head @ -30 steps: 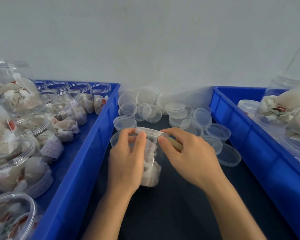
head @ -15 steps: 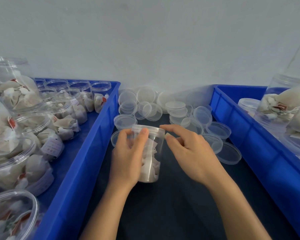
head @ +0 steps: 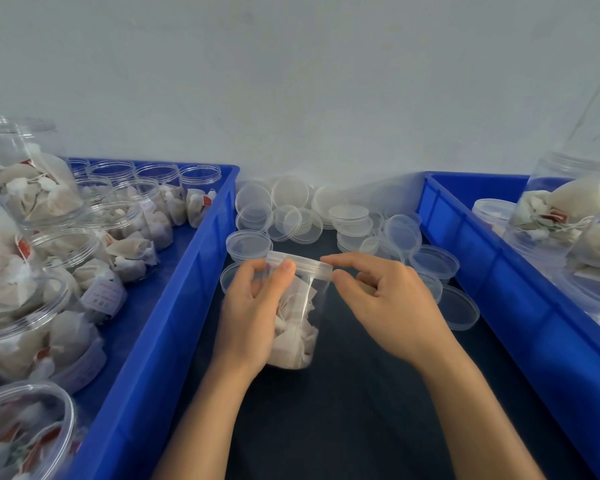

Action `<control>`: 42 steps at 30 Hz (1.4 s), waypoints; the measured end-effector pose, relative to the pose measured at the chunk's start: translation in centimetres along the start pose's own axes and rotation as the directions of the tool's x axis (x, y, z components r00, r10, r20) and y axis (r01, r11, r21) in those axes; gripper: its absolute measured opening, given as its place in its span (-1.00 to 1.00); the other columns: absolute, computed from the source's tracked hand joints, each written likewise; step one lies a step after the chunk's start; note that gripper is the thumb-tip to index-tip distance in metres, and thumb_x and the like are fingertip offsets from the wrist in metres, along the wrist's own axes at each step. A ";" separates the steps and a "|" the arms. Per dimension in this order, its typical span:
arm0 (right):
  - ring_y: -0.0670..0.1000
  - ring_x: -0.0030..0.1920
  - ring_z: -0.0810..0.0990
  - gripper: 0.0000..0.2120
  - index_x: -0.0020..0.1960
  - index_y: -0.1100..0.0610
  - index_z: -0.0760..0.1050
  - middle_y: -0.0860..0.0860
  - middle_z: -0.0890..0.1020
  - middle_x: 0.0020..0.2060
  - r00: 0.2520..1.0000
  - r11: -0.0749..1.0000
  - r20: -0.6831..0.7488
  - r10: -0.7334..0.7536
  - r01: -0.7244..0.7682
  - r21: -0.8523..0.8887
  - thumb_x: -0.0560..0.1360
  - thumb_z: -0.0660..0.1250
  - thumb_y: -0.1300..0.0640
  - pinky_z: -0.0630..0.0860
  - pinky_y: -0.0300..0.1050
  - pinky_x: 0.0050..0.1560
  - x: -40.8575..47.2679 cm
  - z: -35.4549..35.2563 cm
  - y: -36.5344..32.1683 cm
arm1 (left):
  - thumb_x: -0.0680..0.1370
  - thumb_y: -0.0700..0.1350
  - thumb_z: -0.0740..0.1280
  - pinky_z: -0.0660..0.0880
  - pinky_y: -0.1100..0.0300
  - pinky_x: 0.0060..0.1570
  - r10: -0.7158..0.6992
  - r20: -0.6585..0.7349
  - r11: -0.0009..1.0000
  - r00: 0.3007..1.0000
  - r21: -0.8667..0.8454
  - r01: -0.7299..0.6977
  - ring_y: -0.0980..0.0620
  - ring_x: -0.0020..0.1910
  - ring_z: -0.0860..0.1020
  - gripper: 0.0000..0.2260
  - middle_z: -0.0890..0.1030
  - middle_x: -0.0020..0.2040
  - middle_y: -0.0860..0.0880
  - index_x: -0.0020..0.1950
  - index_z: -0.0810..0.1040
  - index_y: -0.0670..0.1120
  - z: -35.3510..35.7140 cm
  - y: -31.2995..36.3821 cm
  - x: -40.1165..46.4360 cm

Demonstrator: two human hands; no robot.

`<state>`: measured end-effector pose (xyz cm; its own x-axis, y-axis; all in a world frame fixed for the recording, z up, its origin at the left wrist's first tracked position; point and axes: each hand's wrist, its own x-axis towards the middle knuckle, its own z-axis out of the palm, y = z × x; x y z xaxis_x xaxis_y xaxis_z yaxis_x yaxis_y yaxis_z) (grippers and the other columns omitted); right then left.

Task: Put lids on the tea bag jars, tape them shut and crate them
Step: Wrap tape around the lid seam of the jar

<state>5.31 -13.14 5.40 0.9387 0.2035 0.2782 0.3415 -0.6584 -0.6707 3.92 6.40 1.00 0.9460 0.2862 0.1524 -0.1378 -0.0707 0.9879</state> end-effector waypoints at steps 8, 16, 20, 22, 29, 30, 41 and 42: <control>-0.11 -0.45 0.39 -0.79 0.19 -0.43 0.55 -0.12 0.40 -0.50 1.000 1.000 -0.003 -0.026 0.026 0.004 0.63 0.27 -0.15 0.37 -0.12 -0.32 0.0 0.2 0.1 | 0.43 0.41 0.34 0.60 0.04 0.12 -0.011 0.025 0.999 1.000 -0.043 0.012 0.13 0.05 0.70 -0.47 0.74 0.07 0.08 0.17 0.64 0.05 -0.1 -0.1 0.1; -0.19 -0.39 0.48 -0.72 0.30 -0.39 0.48 -0.18 0.47 -0.49 0.998 1.000 0.057 -0.014 0.016 -0.022 0.62 0.17 -0.26 0.38 -0.14 -0.23 0.0 0.3 0.1 | 0.40 0.42 0.34 0.61 0.22 -0.04 0.014 0.049 0.991 0.999 -0.135 -0.007 0.16 0.03 0.71 -0.41 0.74 0.03 0.12 0.20 0.64 0.00 0.0 -0.4 0.3; -0.20 -0.40 0.48 -0.68 0.29 -0.38 0.48 -0.18 0.49 -0.48 0.997 0.999 0.077 -0.007 0.004 0.040 0.58 0.15 -0.30 0.31 -0.18 -0.26 0.1 0.3 0.0 | 0.43 0.38 0.35 0.63 0.30 -0.08 0.005 0.093 0.982 0.996 -0.187 0.012 0.10 0.05 0.73 -0.42 0.75 0.04 0.06 0.22 0.62 -0.03 0.3 -0.7 0.3; -0.17 -0.44 0.45 -0.70 0.28 -0.36 0.51 -0.14 0.46 -0.50 0.998 0.998 0.068 0.007 -0.012 0.064 0.58 0.18 -0.28 0.31 -0.17 -0.28 0.2 0.2 0.1 | 0.44 0.41 0.33 0.63 0.30 -0.08 0.018 0.111 0.989 0.994 -0.151 -0.001 0.11 0.04 0.72 -0.42 0.73 0.05 0.10 0.22 0.59 0.00 0.4 -0.7 0.1; -0.14 -0.44 0.46 -0.75 0.29 -0.34 0.53 -0.15 0.50 -0.50 1.000 1.000 0.024 0.005 -0.005 0.010 0.64 0.25 -0.21 0.35 -0.17 -0.28 -0.2 0.1 -0.2 | 0.56 0.38 0.18 0.53 0.32 -0.14 0.357 -0.151 0.862 0.922 0.434 -0.263 0.32 0.00 0.61 -0.53 0.62 0.08 0.22 0.32 0.51 0.15 0.4 0.4 -1.1; -0.15 -0.41 0.49 -0.75 0.30 -0.35 0.52 -0.18 0.54 -0.47 1.000 1.000 0.012 -0.002 0.002 -0.018 0.64 0.25 -0.22 0.37 -0.17 -0.26 -0.2 0.2 -0.4 | 0.56 0.39 0.17 0.50 0.34 -0.13 0.359 -0.155 0.849 0.920 0.464 -0.253 0.34 0.01 0.60 -0.51 0.61 0.09 0.24 0.35 0.50 0.16 0.6 0.6 -1.3; -0.07 -0.14 0.60 -0.63 0.41 -0.34 0.43 -0.18 0.55 -0.40 1.000 0.982 0.018 -0.007 0.010 -0.188 0.66 0.09 -0.08 0.53 0.03 0.04 -0.3 0.0 -1.1 | 0.45 0.57 0.17 0.62 0.10 -0.13 0.242 -0.096 0.899 0.965 0.395 -0.186 0.22 -0.09 0.66 -0.44 0.65 0.06 0.16 0.30 0.31 0.27 1.4 0.6 -0.5; -0.06 -0.15 0.60 -0.64 0.41 -0.32 0.44 -0.17 0.55 -0.40 1.000 0.981 0.011 -0.013 0.015 -0.194 0.67 0.10 -0.08 0.54 0.03 0.03 -0.3 0.0 -1.1 | 0.46 0.57 0.18 0.61 0.12 -0.13 0.238 -0.091 0.905 0.967 0.382 -0.187 0.23 -0.07 0.66 -0.46 0.64 0.07 0.16 0.29 0.31 0.28 1.4 0.6 -0.5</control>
<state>4.69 -12.47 6.09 0.9348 0.2199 0.2789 0.3396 -0.7834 -0.5205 3.75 4.90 1.45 0.8553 0.3471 0.3847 -0.1892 -0.4820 0.8555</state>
